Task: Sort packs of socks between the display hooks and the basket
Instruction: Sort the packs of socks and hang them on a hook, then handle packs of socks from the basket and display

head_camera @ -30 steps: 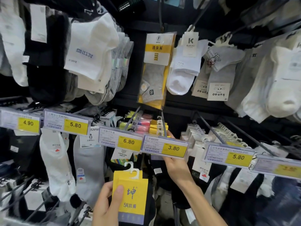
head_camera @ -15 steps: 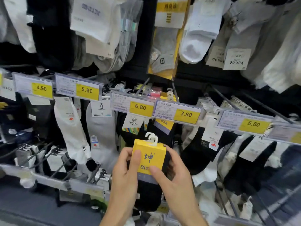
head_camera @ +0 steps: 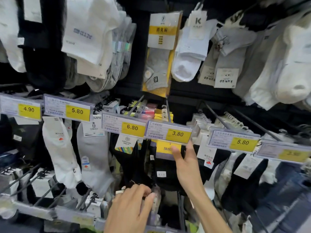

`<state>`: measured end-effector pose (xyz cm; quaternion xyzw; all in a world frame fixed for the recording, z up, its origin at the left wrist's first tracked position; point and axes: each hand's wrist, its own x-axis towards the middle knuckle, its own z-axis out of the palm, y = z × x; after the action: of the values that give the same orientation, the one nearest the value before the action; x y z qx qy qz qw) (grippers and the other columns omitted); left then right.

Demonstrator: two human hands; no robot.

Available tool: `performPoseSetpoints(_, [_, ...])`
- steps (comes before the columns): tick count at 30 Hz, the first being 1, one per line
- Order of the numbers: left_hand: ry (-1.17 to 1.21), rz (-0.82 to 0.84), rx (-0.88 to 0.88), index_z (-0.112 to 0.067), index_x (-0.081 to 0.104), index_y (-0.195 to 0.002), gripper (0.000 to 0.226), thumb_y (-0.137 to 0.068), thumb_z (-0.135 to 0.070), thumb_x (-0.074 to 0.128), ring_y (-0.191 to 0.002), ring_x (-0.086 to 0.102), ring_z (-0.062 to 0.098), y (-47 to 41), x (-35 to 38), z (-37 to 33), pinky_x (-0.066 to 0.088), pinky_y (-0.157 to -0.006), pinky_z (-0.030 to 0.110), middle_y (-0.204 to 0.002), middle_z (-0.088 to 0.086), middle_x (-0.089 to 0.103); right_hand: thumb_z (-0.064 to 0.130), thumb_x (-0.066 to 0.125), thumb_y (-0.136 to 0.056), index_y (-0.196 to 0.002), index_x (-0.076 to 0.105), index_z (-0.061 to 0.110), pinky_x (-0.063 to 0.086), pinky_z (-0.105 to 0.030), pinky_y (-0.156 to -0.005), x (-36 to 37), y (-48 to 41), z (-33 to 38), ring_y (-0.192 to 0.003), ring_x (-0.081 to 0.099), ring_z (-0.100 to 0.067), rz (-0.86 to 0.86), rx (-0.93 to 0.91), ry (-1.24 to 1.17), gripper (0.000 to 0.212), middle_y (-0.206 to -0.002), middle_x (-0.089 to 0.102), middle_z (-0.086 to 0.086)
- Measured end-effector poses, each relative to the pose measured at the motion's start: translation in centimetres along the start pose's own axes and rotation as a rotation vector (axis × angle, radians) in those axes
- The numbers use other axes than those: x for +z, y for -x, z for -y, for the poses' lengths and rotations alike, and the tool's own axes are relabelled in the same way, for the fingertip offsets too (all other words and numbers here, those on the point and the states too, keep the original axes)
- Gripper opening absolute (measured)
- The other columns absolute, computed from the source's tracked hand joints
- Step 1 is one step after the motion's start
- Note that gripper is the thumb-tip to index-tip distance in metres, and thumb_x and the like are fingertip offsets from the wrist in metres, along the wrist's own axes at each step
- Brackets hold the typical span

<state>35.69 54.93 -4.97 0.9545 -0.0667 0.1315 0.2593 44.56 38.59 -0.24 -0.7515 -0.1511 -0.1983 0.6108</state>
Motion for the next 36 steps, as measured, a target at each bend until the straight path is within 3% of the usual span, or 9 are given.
performPoseSetpoints(2, [-0.008, 0.017, 0.004, -0.046, 0.045, -0.109, 0.044, -0.094, -0.068, 0.01, -0.108, 0.047, -0.008, -0.2, 0.3, 0.0, 0.032, -0.092, 0.015, -0.11, -0.025, 0.05, 0.033, 0.05, -0.101, -0.136, 0.049, 0.04, 0.032, 0.007, -0.087, 0.3, -0.7, -0.1, -0.115, 0.051, 0.019, 0.019, -0.034, -0.001, 0.036, -0.121, 0.061, 0.037])
performPoseSetpoints(7, [-0.045, -0.003, -0.042, -0.041, 0.051, -0.104, 0.081, -0.065, -0.068, -0.016, -0.102, 0.05, -0.006, -0.9, 0.6, -0.6, 0.033, -0.088, 0.016, -0.109, -0.019, 0.055, 0.033, 0.051, -0.102, -0.128, 0.058, 0.04, 0.033, 0.005, -0.087, 0.7, -1.9, -0.8, -0.115, 0.053, 0.015, 0.081, -0.036, 0.095, 0.028, -0.121, 0.062, 0.032])
performPoseSetpoints(11, [0.083, -0.098, 0.056, -0.037, 0.058, -0.092, 0.059, -0.085, -0.063, 0.006, -0.093, 0.056, 0.002, -1.1, 0.4, -1.9, 0.036, -0.081, 0.022, -0.092, -0.019, 0.058, 0.029, 0.056, -0.099, -0.13, 0.053, 0.038, 0.036, 0.002, -0.089, -0.2, -1.5, -0.7, -0.115, 0.051, 0.013, 0.075, -0.002, 0.22, 0.033, -0.12, 0.057, 0.034])
performPoseSetpoints(15, [0.337, -0.178, 0.196, -0.028, 0.061, -0.086, 0.03, -0.097, -0.041, 0.035, -0.078, 0.057, 0.006, -0.8, 0.3, -4.9, 0.044, -0.072, 0.03, -0.082, -0.014, 0.061, 0.034, 0.051, -0.099, -0.152, 0.026, 0.038, 0.038, -0.021, -0.109, -1.8, 4.4, 0.7, -0.134, 0.042, 0.001, 0.043, -0.004, 0.291, 0.058, -0.146, 0.041, 0.016])
performPoseSetpoints(17, [0.443, -0.152, 0.257, -0.026, 0.058, -0.082, 0.025, -0.098, -0.034, 0.04, -0.073, 0.056, 0.006, -0.3, 1.0, -7.1, 0.041, -0.067, 0.022, -0.077, -0.013, 0.059, 0.035, 0.042, -0.102, -0.149, 0.036, 0.037, 0.04, -0.022, -0.108, -3.7, 8.7, 1.3, -0.134, 0.043, 0.002, 0.025, -0.045, 0.29, 0.047, -0.143, 0.044, 0.019])
performPoseSetpoints(20, [0.54, -0.013, 0.364, -0.033, 0.056, -0.084, 0.021, -0.099, -0.027, 0.042, -0.074, 0.058, 0.002, 1.6, 3.7, -10.9, 0.037, -0.065, 0.008, -0.077, -0.018, 0.06, 0.025, 0.04, -0.104, -0.134, 0.052, 0.029, 0.046, -0.023, -0.099, -7.7, 15.1, 1.7, -0.12, 0.054, 0.0, -0.069, 0.013, 0.348, 0.033, -0.129, 0.054, 0.018])
performPoseSetpoints(25, [0.608, 0.324, 0.51, -0.033, 0.057, -0.086, 0.02, -0.098, -0.028, 0.042, -0.077, 0.06, -0.002, 6.7, 11.5, -20.8, 0.04, -0.066, 0.011, -0.079, -0.014, 0.064, 0.02, 0.044, -0.102, -0.135, 0.052, 0.024, 0.049, -0.029, -0.097, -17.4, 24.8, 1.7, -0.111, 0.056, -0.002, -0.35, 0.306, 0.415, 0.034, -0.127, 0.056, 0.008])
performPoseSetpoints(31, [0.583, 0.689, 0.757, -0.023, 0.065, -0.095, 0.02, -0.092, -0.033, 0.048, -0.089, 0.063, 0.016, 16.2, 20.0, -33.7, 0.05, -0.079, 0.038, -0.093, -0.008, 0.067, 0.002, 0.053, -0.093, -0.133, 0.056, 0.019, 0.047, -0.035, -0.101, -29.1, 38.2, 4.0, -0.119, 0.056, -0.006, -0.727, 0.525, 0.599, 0.043, -0.129, 0.059, 0.005])
performPoseSetpoints(36, [0.591, 0.802, 0.882, -0.021, 0.065, -0.106, 0.013, -0.094, -0.018, 0.06, -0.104, 0.056, 0.009, 21.1, 24.6, -38.9, 0.038, -0.088, 0.02, -0.109, -0.01, 0.063, 0.013, 0.058, -0.091, -0.119, 0.063, 0.028, 0.047, -0.028, -0.097, -33.2, 47.5, 5.4, -0.113, 0.058, -0.002, -0.91, 0.675, 0.79, 0.031, -0.117, 0.061, 0.015])
